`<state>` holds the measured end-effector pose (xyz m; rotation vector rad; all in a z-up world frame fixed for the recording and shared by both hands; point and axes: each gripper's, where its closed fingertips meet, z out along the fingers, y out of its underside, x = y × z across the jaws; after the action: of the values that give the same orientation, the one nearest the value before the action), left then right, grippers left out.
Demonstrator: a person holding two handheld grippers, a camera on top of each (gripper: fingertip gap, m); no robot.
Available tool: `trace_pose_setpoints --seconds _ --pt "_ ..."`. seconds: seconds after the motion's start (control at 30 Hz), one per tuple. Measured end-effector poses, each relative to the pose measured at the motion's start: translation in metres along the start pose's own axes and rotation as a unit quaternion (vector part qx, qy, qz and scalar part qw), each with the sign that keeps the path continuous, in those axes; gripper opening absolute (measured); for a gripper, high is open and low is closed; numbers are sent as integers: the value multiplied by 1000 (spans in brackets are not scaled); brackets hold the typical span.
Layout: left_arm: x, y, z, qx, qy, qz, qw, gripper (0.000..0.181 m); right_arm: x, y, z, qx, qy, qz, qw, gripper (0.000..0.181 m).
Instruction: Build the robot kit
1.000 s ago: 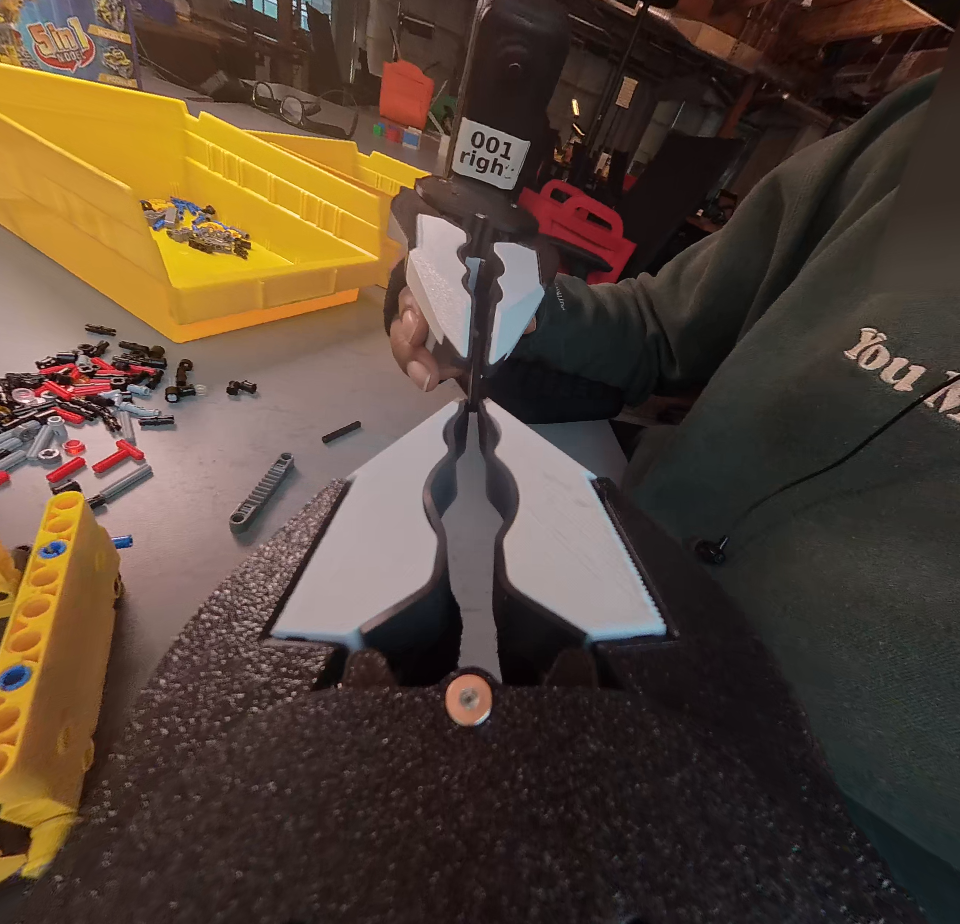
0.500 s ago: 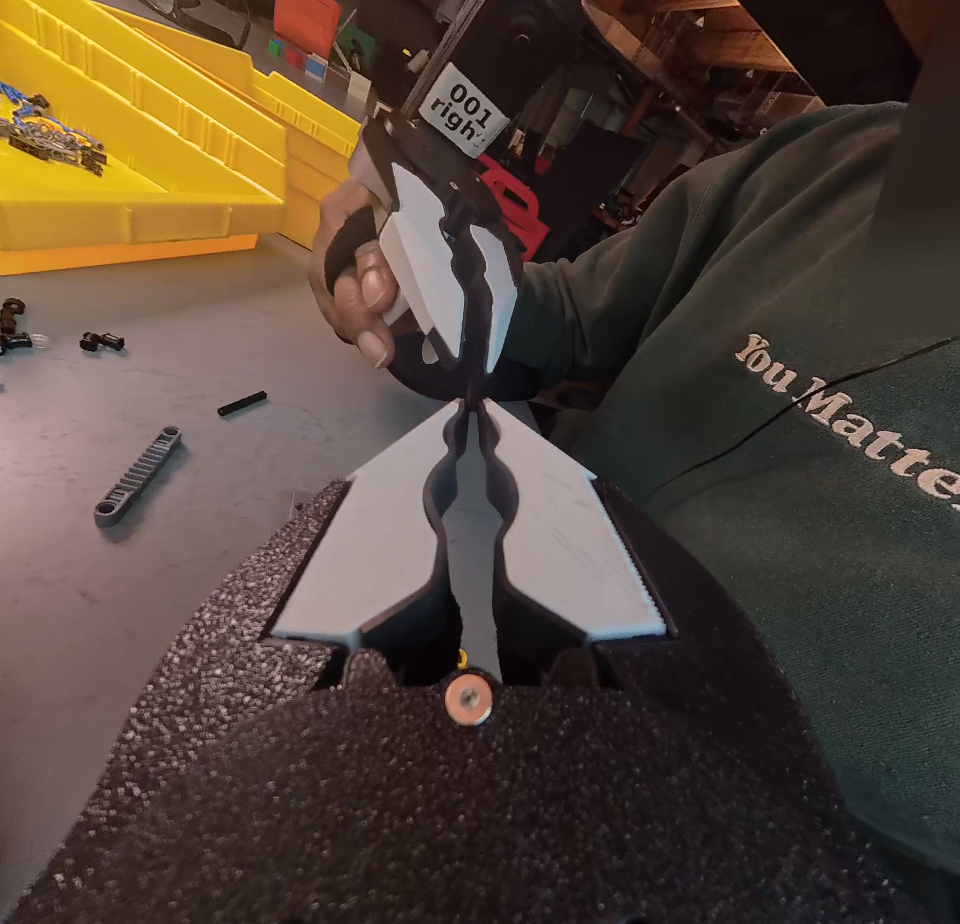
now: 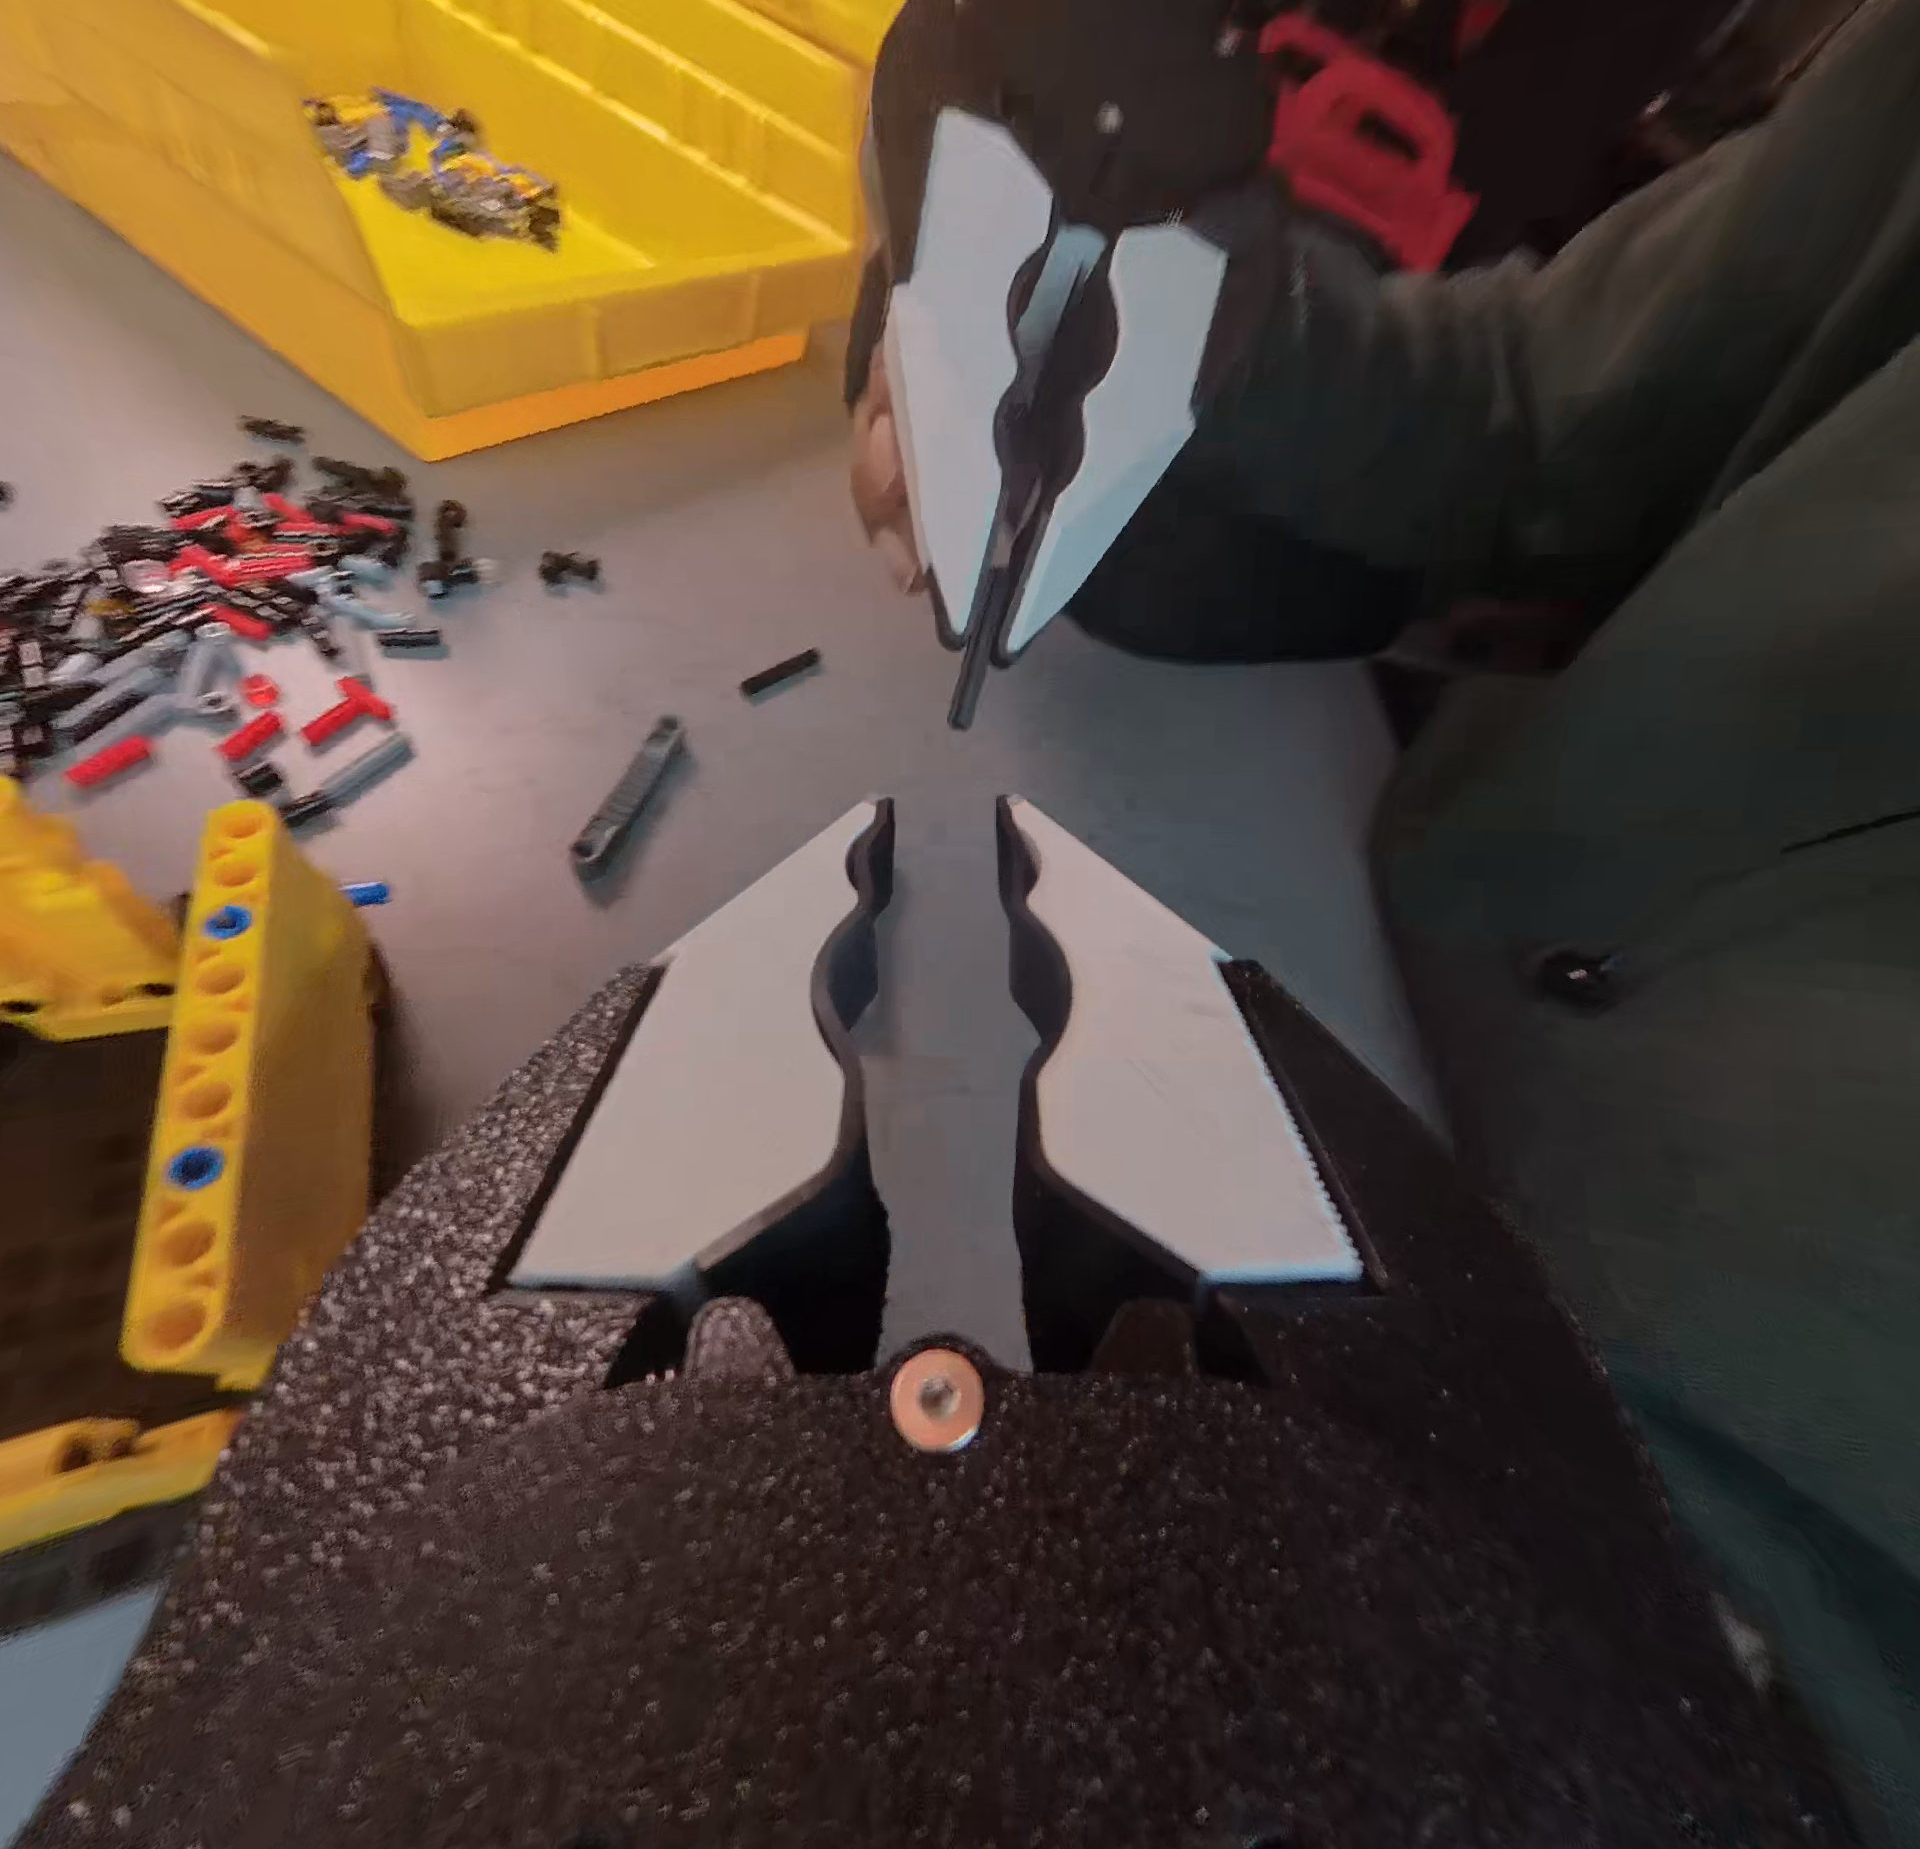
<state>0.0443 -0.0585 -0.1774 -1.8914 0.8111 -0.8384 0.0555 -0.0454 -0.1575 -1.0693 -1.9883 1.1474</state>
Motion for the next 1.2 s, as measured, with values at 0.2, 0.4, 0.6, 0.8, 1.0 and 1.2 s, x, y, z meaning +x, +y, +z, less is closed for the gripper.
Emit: trace_pose_setpoints --seconds 0.2,0.4,0.6,0.8,1.0,1.2 --pt "-16 41 12 -123 -69 67 988 23 13 41 17 -197 -6 42 979 3" --pt "-19 50 12 -152 -86 79 981 19 2 51 22 -285 -39 54 956 3" --pt "-17 53 16 -163 -89 92 978 6 -2 62 23 -327 -43 63 942 3" --pt "-17 54 18 -164 -86 87 979 6 -2 62 23 -348 -40 53 935 3" --pt "-17 55 18 -164 -85 84 979 6 -3 62 26 -385 -49 9 922 3" --pt "-17 55 18 -163 -84 76 980 6 -3 66 29 -409 -56 10 911 3"
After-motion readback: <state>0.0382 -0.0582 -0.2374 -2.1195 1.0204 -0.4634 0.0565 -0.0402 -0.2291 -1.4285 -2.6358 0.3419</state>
